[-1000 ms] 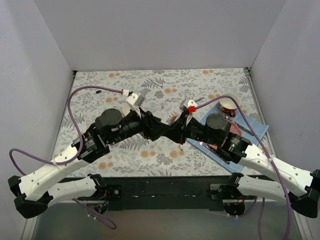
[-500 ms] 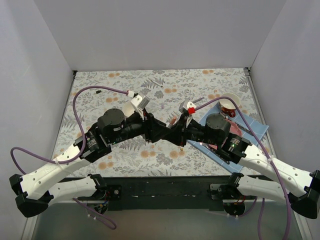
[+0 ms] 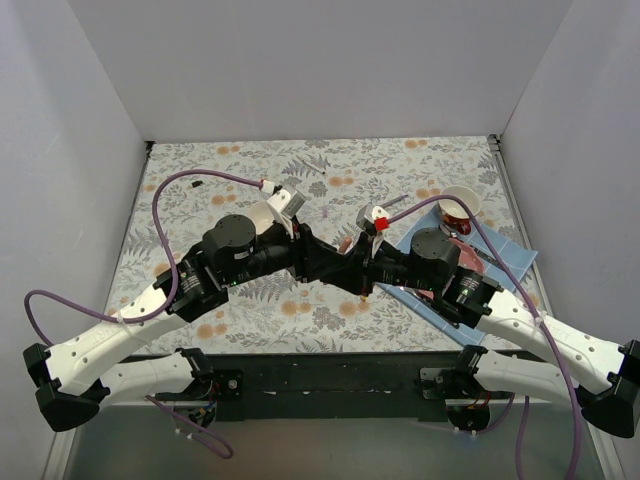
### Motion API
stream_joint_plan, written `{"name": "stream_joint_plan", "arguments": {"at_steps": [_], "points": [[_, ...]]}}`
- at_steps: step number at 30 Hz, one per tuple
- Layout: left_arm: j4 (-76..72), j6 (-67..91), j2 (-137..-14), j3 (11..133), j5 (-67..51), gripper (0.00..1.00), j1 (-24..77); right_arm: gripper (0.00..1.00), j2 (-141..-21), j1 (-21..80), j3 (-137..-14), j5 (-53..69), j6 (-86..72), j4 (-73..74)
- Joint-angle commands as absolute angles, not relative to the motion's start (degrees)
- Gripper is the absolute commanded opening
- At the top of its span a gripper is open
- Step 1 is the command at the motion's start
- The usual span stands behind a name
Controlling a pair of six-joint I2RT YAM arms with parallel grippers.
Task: Insert the pens into the pen caps
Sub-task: Push the cap all the way onto the barrel until it clicks
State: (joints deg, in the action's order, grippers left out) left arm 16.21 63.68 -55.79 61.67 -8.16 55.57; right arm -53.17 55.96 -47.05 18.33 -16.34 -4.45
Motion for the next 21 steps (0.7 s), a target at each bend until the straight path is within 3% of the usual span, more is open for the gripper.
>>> {"name": "stream_joint_plan", "arguments": {"at_steps": [1, 13, 16, 21], "points": [[15.6, 62.0, -56.5, 62.6, -8.2, 0.29, 55.5, 0.01, -52.2, 56.6, -48.1, 21.8, -16.7, -8.8], [14.5, 63.6, -57.0, 59.4, -7.7, 0.08, 55.5, 0.01, -51.8, 56.6, -47.4, 20.9, -19.3, -9.5], [14.7, 64.8, -57.0, 59.2, -5.7, 0.08, 55.4, 0.01, -51.5, 56.6, -47.5, 20.7, -19.3, -9.1], [14.9, 65.2, -58.0, 59.5, -6.0, 0.22, 55.5, 0.01, -51.2, 56.5, -47.4, 20.2, -19.3, -8.1]]}}
